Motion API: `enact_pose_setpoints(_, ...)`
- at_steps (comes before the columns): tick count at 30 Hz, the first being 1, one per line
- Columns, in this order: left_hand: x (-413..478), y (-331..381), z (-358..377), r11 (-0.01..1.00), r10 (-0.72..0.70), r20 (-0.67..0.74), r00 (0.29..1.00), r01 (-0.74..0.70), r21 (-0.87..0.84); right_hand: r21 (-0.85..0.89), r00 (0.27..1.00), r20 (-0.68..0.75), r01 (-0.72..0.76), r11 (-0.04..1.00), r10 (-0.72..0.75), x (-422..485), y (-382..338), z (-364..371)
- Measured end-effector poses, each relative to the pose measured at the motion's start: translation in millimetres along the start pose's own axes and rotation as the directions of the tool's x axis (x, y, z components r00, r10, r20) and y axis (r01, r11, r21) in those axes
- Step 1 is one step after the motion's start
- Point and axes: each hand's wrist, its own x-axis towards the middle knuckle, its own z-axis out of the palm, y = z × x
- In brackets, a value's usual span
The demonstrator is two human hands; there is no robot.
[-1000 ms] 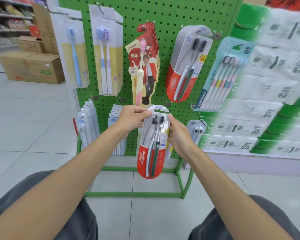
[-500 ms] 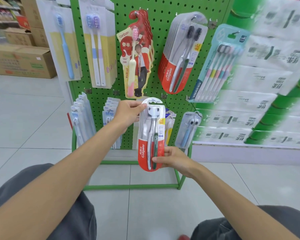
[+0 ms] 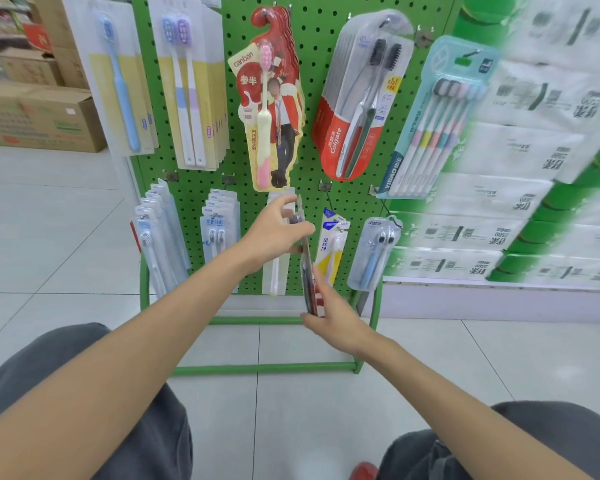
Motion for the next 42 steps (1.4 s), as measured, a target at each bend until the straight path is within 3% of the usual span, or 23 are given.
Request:
enact_pose_setpoints(4, 5.0, -3.4, -4.4, 0.991, 0.087, -0.127, 0.988, -0.099, -0.090, 0.181, 1.000, 0.011, 0.026, 0.983, -0.028, 3.3, -3.2, -7.0)
enact_pose_setpoints(7, 5.1, -3.2, -5.7, 0.989, 0.060, -0.152, 0.987, -0.079, -0.127, 0.261, 0.999, -0.021, 0.044, 0.964, -0.039, 9.1, -0.4, -8.3)
enact_pose_setpoints(14, 2.9, -2.2, -9.9, 0.974, -0.036, -0.018, 0.999, 0.031, -0.226, 0.230, 0.992, -0.112, -0.037, 0.972, 0.064, 24.2, 0.5, -12.6)
enact_pose_setpoints(23, 0.7, -7.9, -5.0, 0.991, -0.057, 0.153, 0.987, 0.074, -0.110, 0.399, 0.929, -0.369, 0.127, 0.908, 0.032, 36.3, -28.0, -52.6)
enact_pose_setpoints(33, 2.6, -10.1, -8.5, 0.983, -0.061, 0.105, 0.993, 0.078, -0.166, 0.357, 0.848, -0.529, 0.191, 0.914, 0.029, 45.9, -43.6, -53.7)
enact_pose_setpoints(38, 4.0, -12.8, -4.2, 0.955, -0.098, 0.001, 0.995, 0.094, -0.282, 0.077, 0.783, -0.619, 0.132, 0.988, -0.056, 47.3, -48.0, -36.5)
enact_pose_setpoints(42, 5.7, -11.2, -2.7, 0.894, -0.135, -0.038, 0.990, 0.105, -0.436, -0.046, 0.835, -0.524, 0.170, 0.984, -0.168, 50.2, -51.0, -21.7)
